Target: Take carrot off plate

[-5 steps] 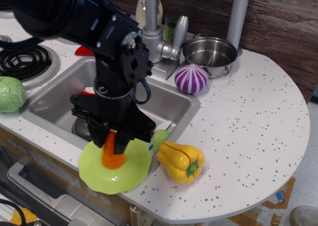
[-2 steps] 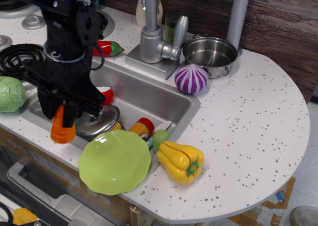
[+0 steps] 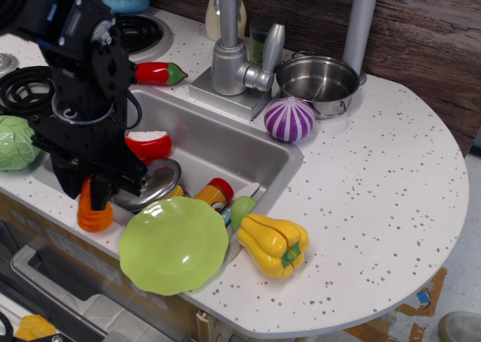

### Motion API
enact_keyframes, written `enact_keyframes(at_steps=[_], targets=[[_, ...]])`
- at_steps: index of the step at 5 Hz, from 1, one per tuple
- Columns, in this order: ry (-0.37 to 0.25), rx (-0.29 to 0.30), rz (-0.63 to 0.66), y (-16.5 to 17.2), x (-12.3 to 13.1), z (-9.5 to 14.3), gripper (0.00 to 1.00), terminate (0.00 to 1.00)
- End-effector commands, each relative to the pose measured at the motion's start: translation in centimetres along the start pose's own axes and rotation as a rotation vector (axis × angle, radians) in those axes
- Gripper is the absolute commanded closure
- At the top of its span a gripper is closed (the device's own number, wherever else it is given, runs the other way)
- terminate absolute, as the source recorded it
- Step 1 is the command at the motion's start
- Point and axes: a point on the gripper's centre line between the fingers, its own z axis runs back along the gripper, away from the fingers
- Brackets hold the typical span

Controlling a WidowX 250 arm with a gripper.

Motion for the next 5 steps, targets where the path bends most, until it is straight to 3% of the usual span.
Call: enact_keyframes(at_steps=[1, 2, 4, 5], targets=[[-0.043, -0.031, -0.030, -0.02, 0.62, -0.60, 1.00, 0.00], [-0.069, -0.049, -0.039, 0.04, 0.80, -0.32, 0.00, 0.00], [-0.069, -0.049, -0.039, 0.04, 0.80, -0.32, 0.00, 0.00], [-0.069, -0.049, -0.039, 0.04, 0.80, -0.32, 0.00, 1.00]])
